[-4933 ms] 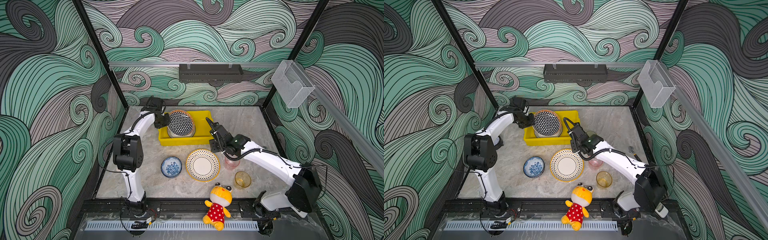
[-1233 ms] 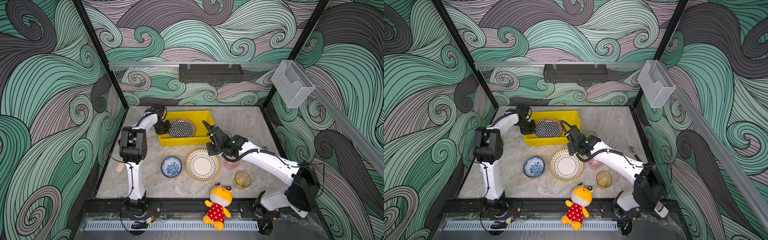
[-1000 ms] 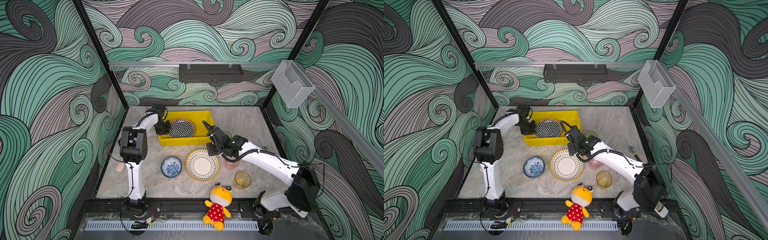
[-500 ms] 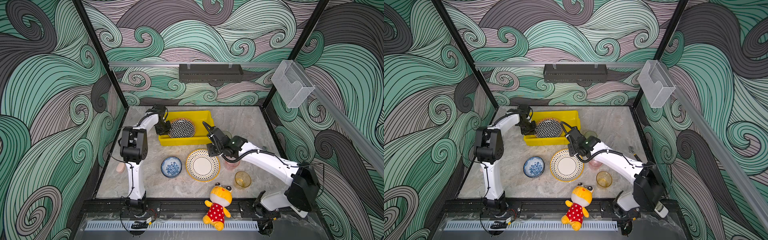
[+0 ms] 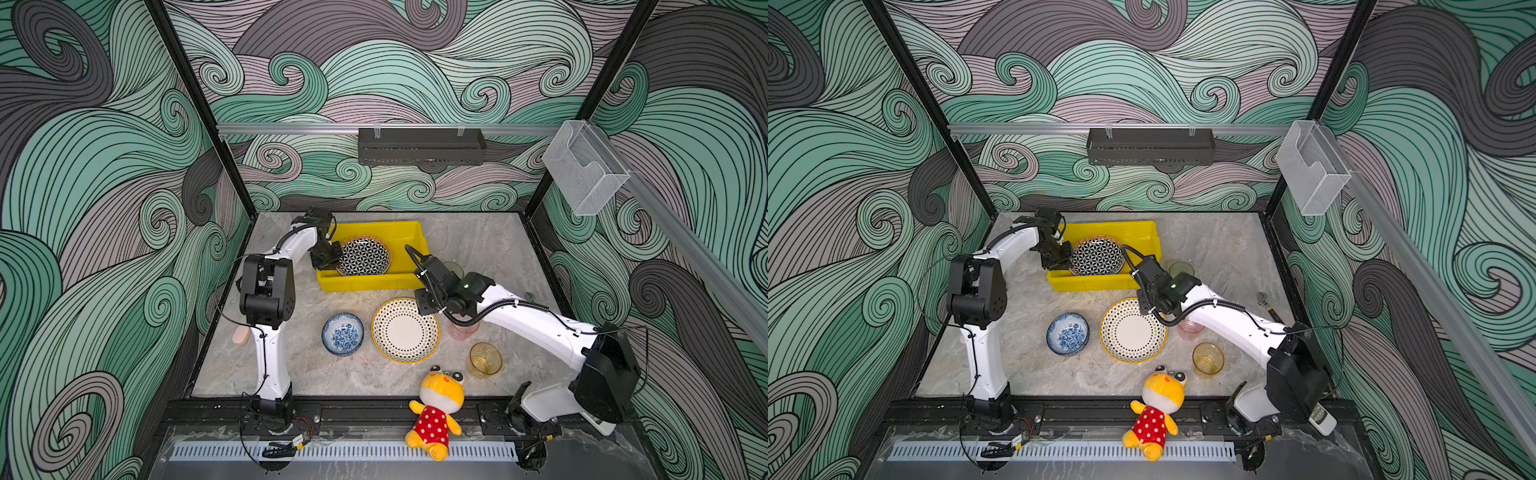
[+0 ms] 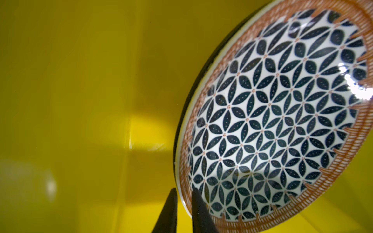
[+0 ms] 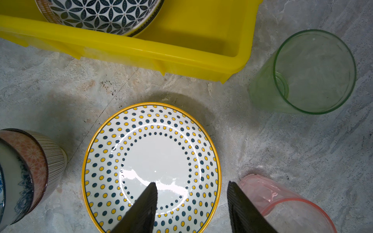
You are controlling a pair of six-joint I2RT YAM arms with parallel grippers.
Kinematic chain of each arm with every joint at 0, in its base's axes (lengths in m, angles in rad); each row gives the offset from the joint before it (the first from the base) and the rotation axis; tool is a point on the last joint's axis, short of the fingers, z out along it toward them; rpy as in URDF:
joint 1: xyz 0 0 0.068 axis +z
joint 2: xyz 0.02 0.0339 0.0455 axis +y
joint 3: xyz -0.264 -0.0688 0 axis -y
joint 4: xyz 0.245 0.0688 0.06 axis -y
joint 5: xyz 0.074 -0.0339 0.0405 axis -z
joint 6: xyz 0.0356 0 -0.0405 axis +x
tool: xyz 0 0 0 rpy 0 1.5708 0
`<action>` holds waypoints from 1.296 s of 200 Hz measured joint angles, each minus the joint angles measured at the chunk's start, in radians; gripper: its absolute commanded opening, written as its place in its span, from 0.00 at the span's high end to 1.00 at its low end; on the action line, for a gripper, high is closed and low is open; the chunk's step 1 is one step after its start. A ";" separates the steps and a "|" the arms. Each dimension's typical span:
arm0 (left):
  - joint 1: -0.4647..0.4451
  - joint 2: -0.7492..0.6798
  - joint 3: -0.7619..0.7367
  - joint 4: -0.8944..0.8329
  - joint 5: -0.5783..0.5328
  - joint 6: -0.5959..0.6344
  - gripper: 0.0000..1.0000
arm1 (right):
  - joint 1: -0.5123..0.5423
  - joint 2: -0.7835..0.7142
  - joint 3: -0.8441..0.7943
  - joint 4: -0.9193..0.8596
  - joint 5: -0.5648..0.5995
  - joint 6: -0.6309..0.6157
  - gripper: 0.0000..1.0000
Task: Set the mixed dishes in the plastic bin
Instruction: 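Open the left gripper to release the patterned plate in the bin, then raise the left gripper from the bin while the right hovers over the dotted plate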
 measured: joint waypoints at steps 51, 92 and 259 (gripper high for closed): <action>-0.009 -0.091 0.000 -0.019 -0.002 0.025 0.80 | 0.001 0.000 -0.002 -0.013 0.000 0.013 0.43; -0.026 -0.180 0.000 -0.031 -0.005 0.046 0.80 | 0.005 0.000 -0.021 -0.018 0.000 0.024 0.43; -0.200 -0.429 -0.174 -0.063 0.021 0.138 0.78 | 0.010 0.013 -0.100 -0.014 0.012 0.060 0.48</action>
